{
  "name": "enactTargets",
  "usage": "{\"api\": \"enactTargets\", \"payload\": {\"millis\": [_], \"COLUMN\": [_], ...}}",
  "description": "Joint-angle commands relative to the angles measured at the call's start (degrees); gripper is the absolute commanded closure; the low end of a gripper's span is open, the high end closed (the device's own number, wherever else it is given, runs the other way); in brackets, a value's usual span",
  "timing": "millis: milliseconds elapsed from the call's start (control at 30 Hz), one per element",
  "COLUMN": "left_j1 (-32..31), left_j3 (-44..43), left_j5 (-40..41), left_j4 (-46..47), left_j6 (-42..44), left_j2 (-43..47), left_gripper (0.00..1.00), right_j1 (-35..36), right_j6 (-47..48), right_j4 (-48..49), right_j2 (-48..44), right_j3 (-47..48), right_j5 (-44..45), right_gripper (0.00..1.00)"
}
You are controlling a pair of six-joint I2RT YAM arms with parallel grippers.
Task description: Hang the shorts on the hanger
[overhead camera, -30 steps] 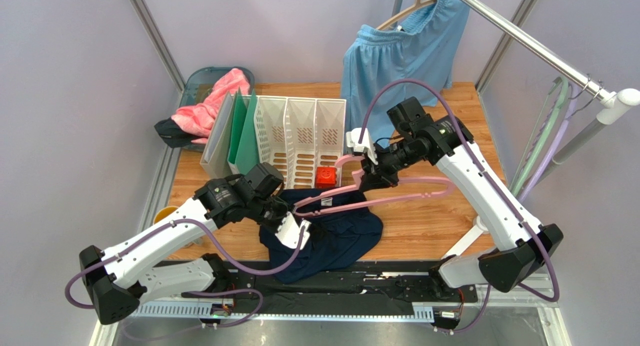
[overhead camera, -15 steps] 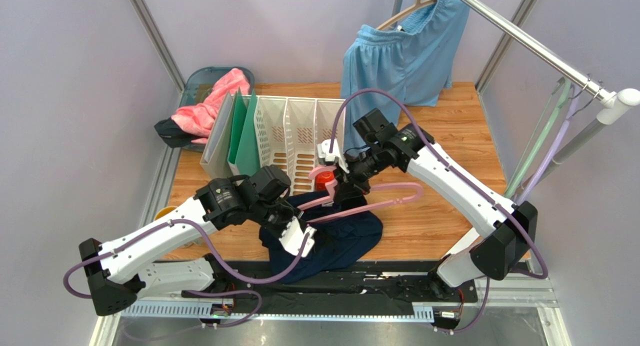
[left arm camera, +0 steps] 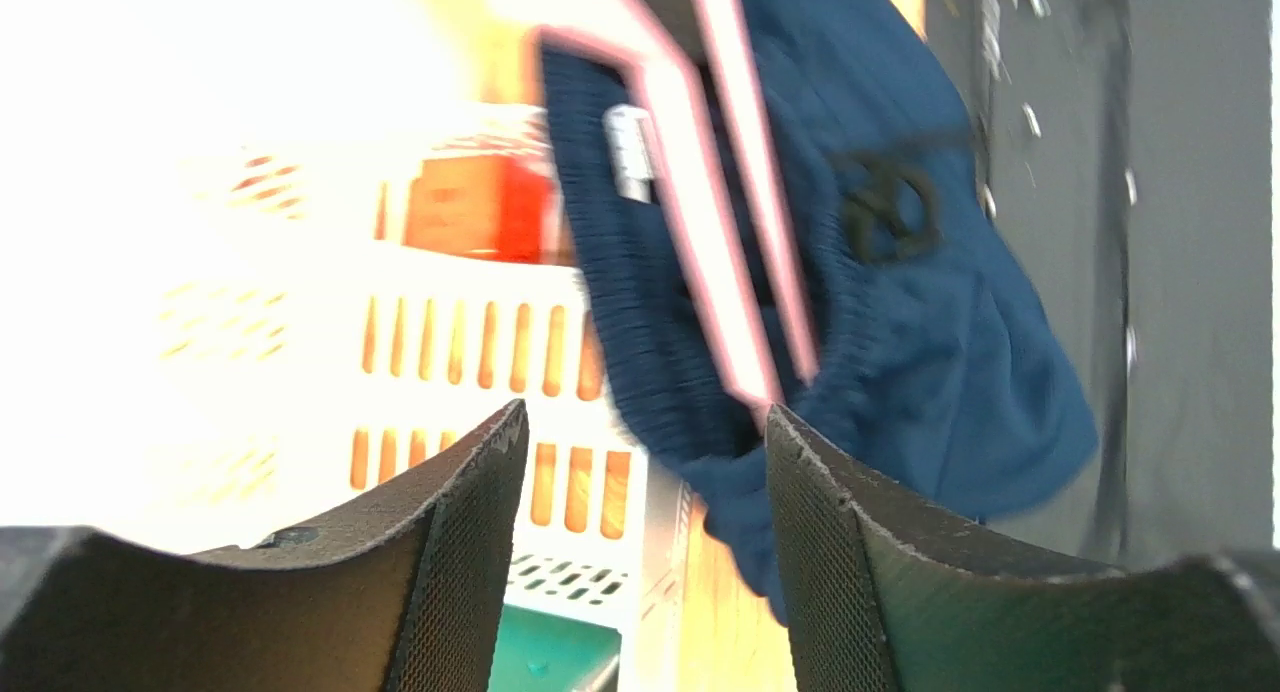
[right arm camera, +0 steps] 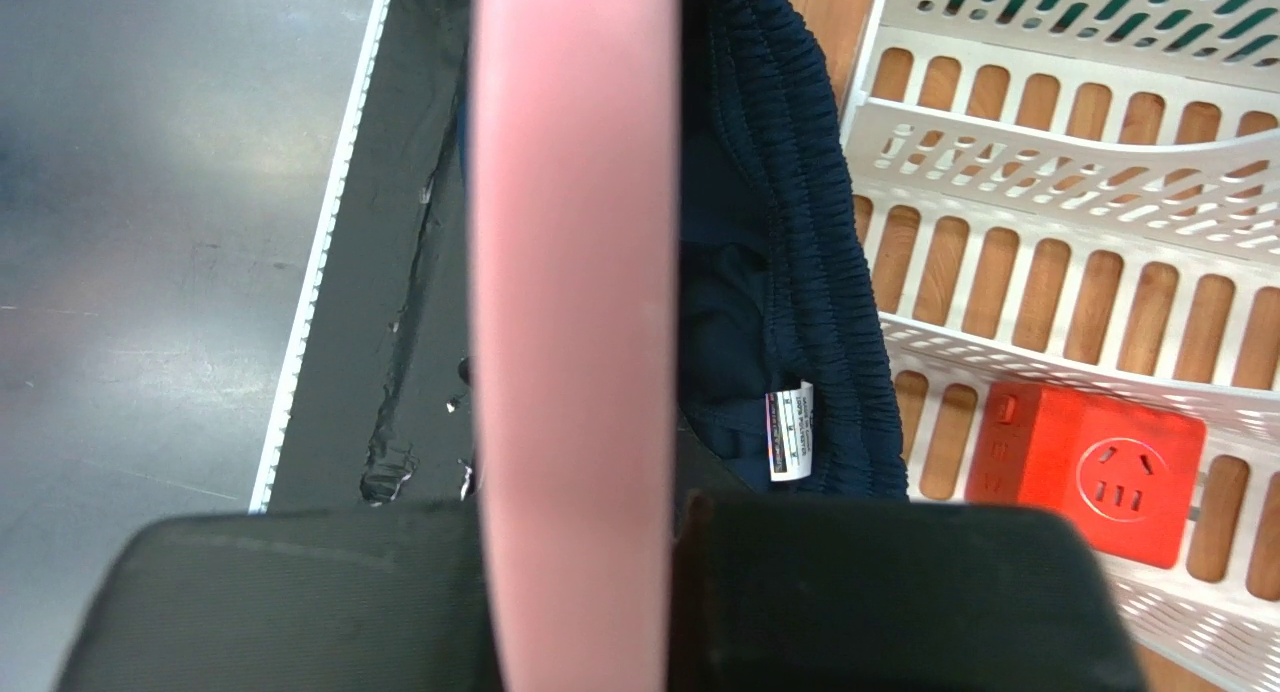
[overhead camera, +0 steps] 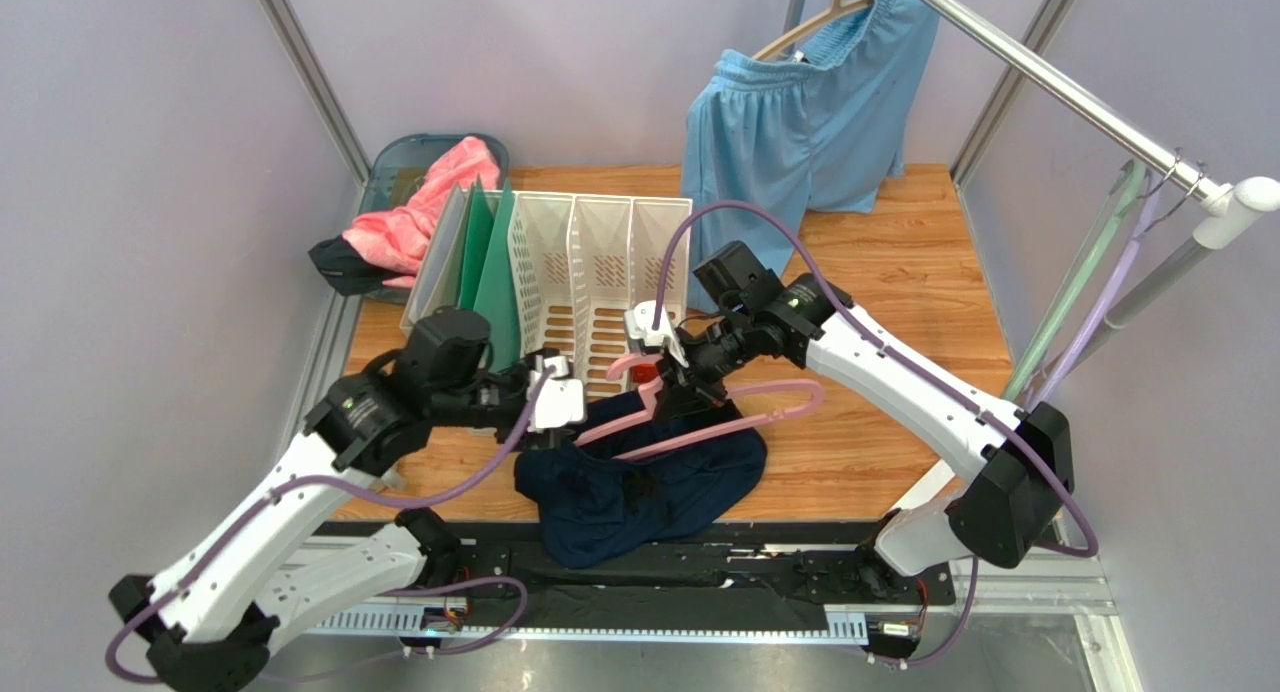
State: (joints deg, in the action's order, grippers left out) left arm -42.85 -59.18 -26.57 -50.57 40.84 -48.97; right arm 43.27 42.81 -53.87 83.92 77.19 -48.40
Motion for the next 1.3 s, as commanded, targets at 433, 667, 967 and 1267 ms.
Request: {"api": "enactTargets", "payload": {"millis": [433, 667, 967, 1267], "left_j1": [2.1, 2.2, 2.1, 2.2], "left_j3": [4.9, 6.0, 10.0, 9.6], "left_j5": [-13.7, -16.7, -14.8, -15.8], "left_j4": [16.4, 16.1, 12.3, 11.3], "left_j6": [-21.1, -22.4, -15.5, -13.2], "left_j2": [-8.4, -10.4, -3.5, -2.6], "left_gripper": [0.35, 1.0, 1.0, 1.0], "right_j1": [0.3, 0.4, -5.3, -9.0], "right_j6": [-1.1, -5.5, -24.1, -32.7], "right_j4": [10.8, 13.9, 12.3, 8.2], "right_j2": [-5.6, -7.5, -13.2, -10.8], "right_j3": [-3.2, -4.9, -2.0, -5.8], "right_j5": [-5.2, -2.8, -1.2, 8.7], "right_gripper": [1.0, 0.94, 0.2, 0.3]}}
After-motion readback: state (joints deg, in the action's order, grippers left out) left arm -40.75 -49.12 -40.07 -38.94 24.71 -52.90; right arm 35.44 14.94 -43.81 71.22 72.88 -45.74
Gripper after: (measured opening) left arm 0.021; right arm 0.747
